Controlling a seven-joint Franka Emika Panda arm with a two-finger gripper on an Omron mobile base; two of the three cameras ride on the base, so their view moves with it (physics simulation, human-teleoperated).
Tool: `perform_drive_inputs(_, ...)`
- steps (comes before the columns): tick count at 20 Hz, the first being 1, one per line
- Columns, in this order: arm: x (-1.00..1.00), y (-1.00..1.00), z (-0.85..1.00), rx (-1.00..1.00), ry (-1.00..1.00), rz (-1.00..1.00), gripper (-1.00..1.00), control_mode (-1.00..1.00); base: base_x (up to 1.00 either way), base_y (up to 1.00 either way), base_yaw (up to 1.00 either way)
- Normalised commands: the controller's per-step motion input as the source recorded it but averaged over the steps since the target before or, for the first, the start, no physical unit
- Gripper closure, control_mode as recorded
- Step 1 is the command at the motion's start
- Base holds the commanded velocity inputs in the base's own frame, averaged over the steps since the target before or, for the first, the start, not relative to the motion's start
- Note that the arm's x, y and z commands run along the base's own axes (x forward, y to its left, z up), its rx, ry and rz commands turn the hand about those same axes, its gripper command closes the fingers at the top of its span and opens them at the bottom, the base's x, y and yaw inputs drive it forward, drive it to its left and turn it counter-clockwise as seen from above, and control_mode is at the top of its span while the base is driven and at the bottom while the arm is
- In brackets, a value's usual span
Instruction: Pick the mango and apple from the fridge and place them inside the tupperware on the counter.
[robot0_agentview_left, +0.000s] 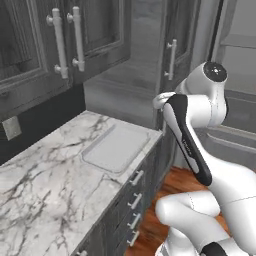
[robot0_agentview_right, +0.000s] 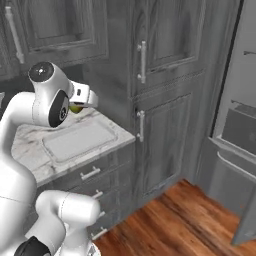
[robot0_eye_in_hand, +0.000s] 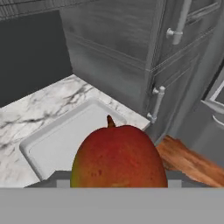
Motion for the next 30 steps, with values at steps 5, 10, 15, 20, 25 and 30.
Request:
perform_drive_inputs(5, 0.0, 0.0, 0.0, 0.0, 0.0, 0.0, 1.0, 1.0, 0.16, -0.57, 0.55)
perform_drive_inputs(10, 0.0, 0.0, 0.0, 0.0, 0.0, 0.0, 1.0, 1.0, 0.1, -0.78, 0.52)
perform_drive_inputs(15, 0.0, 0.0, 0.0, 0.0, 0.0, 0.0, 1.0, 1.0, 0.01, -0.53, 0.45)
perform_drive_inputs(20, 0.0, 0.0, 0.0, 0.0, 0.0, 0.0, 1.0, 1.0, 0.02, 0.0, 0.35)
perform_drive_inputs(25, 0.0, -0.05, -0.69, 0.0, 0.01, 0.24, 1.0, -1.0, 0.0, 0.0, 0.0)
perform_drive_inputs(30, 0.06, -0.25, -0.67, 0.0, 0.01, 0.16, 1.0, -1.0, 0.0, 0.0, 0.0)
